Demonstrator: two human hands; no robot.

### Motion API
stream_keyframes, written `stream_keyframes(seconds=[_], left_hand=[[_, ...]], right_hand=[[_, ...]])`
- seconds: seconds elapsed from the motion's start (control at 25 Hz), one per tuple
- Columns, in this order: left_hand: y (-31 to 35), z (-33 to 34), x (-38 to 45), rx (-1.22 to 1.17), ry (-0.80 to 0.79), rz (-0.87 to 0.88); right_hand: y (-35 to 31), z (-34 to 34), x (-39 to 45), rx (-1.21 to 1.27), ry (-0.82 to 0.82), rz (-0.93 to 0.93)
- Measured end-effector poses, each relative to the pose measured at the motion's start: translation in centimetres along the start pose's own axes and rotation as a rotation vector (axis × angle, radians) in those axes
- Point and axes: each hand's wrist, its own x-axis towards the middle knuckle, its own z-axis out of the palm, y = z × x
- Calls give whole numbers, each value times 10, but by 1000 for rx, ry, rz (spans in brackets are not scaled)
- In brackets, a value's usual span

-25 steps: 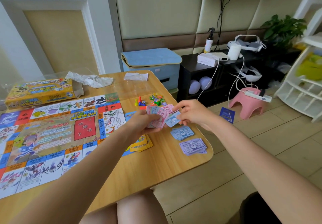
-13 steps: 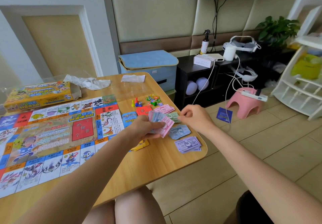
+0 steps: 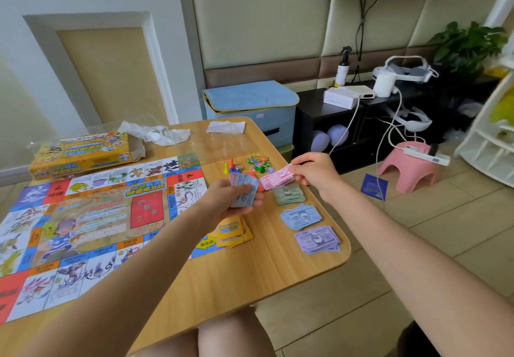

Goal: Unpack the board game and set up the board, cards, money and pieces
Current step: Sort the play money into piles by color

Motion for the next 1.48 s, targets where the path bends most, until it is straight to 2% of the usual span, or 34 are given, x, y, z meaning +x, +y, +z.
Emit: stream_keyframes(seconds=[0.12, 0.32, 0.4, 0.48, 0.52, 0.6, 0.68, 0.8, 0.88, 1.08, 1.24, 1.48], left_hand=[[2, -10, 7, 36, -3, -2], [-4, -13, 18, 45, -1, -22], [-6, -12, 21, 59, -3, -27], [-6, -10, 22, 70, 2, -30], [-5, -9, 23, 81, 3, -31], [-3, -5, 22, 92, -5, -24], [0, -1, 19, 81, -46, -20], [4, 7, 14, -63, -114, -46], [3, 10, 9, -94, -91, -55], [0, 17, 3, 131, -28, 17], [-1, 28, 2, 182, 16, 59], [-3, 27, -2, 9, 7, 16]], right_hand=[[2, 20, 22, -108, 79, 5], [12, 37, 31, -607, 35, -81], [13, 37, 28, -683, 68, -143], [8, 34, 24, -540, 105, -225], [3, 31, 20, -413, 40, -241], [-8, 25, 8, -256, -237, -228], [-14, 19, -4, -290, -416, -223], [-12, 9, -12, -371, -377, -290], [-10, 0, -17, -359, -373, -286], [-7, -15, -34, -291, -406, -225], [-5, -18, -42, -261, -433, -183], [6, -39, -43, -380, -249, -16]])
